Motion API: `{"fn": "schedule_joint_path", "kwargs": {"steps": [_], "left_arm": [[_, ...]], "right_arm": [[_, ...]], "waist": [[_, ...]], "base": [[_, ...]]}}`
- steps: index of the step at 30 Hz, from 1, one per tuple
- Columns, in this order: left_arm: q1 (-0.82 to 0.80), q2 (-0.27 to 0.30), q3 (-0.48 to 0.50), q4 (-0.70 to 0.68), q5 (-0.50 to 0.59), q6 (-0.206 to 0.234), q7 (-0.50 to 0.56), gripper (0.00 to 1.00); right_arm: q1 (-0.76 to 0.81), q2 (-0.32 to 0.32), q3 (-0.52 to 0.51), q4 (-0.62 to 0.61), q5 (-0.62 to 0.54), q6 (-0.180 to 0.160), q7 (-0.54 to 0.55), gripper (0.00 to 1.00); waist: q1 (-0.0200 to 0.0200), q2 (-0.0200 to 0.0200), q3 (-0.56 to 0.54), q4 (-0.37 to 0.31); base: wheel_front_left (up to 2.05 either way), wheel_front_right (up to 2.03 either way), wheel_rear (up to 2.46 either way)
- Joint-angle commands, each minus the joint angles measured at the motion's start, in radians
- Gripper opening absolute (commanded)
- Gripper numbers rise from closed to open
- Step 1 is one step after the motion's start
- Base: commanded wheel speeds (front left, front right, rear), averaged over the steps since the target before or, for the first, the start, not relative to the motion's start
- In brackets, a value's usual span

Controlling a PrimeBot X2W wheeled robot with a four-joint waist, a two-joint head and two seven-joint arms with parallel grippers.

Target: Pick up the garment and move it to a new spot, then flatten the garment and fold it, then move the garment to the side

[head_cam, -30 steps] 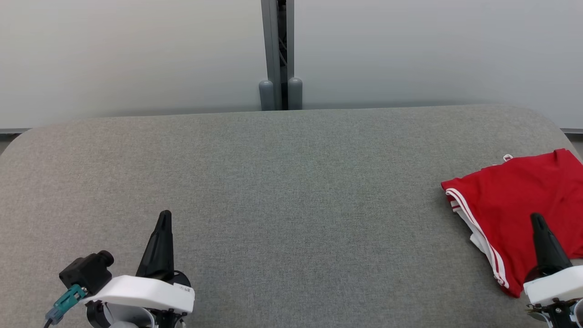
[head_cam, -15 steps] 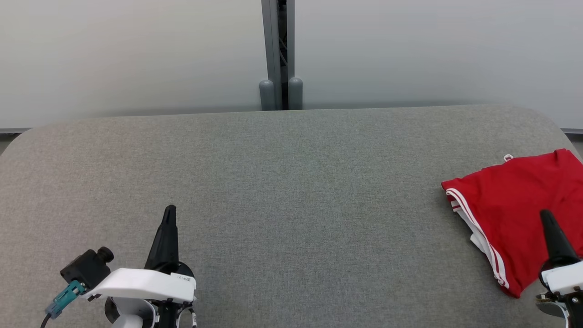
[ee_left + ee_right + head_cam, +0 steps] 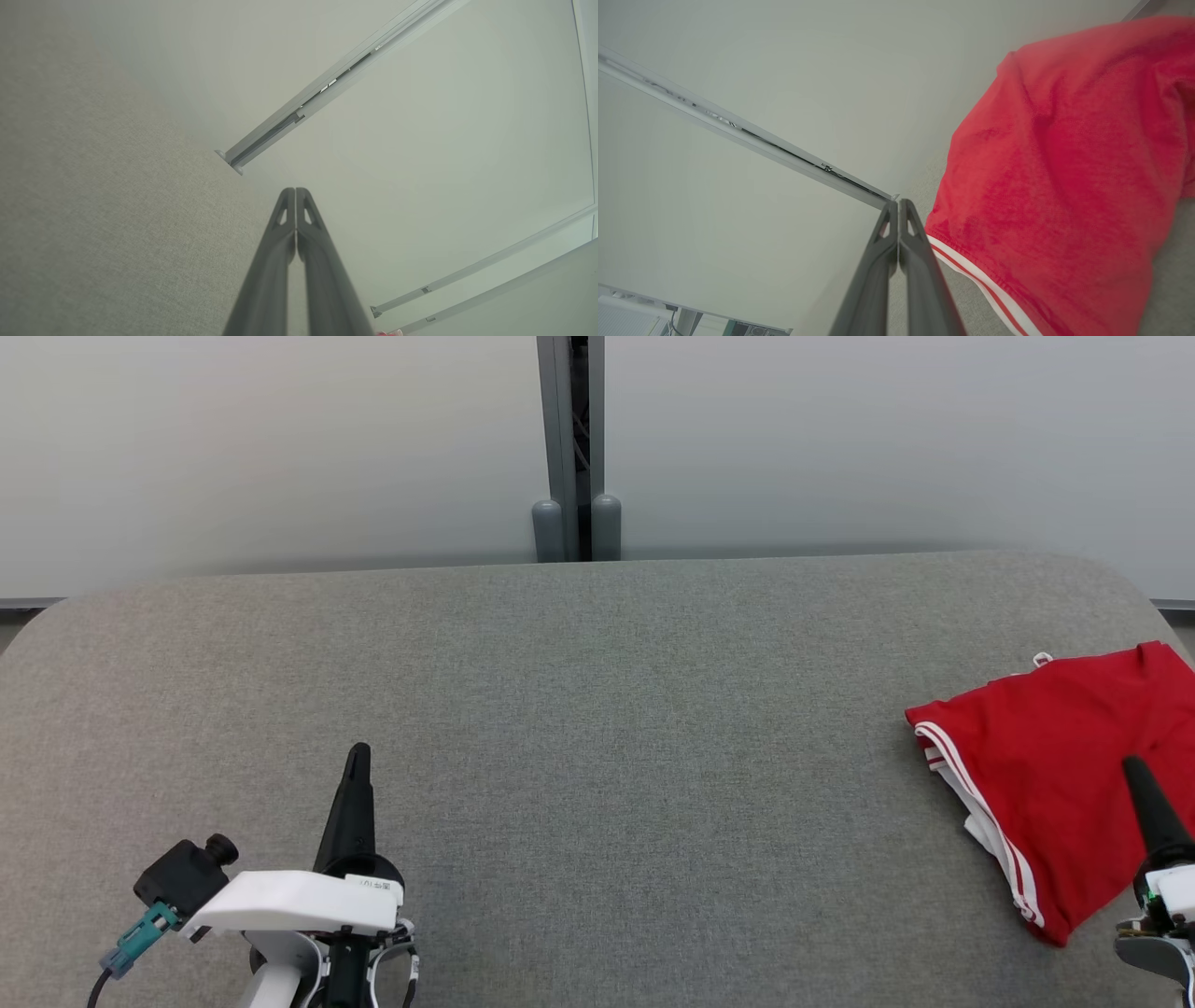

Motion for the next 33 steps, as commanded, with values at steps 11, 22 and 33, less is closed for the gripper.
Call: {"fn": "schedule_joint_path", "kwargs": {"steps": [11, 22, 33], "left_arm": [[-0.055, -0.01, -0.003, 0.021, -0.113, -0.03, -0.005, 0.0], [-0.078, -0.021, -0.009, 0.047, -0.21, -0.051, -0.009, 0.0], [-0.096, -0.034, -0.014, 0.071, -0.298, -0.07, -0.012, 0.0]], "right_arm": [[-0.053, -0.021, -0.033, 0.041, 0.118, 0.002, 0.039, 0.0], [-0.081, -0.027, -0.06, 0.082, 0.217, 0.002, 0.073, 0.0], [-0.108, -0.034, -0.082, 0.118, 0.308, 0.002, 0.104, 0.0]], "waist": [[0.0, -0.0001, 0.0, 0.001], [0.0, -0.0001, 0.0, 0.001], [0.0, -0.0001, 0.0, 0.002]], "base": [[0.0, 0.0, 0.0], [0.0, 0.0, 0.0], [0.0, 0.0, 0.0]]}}
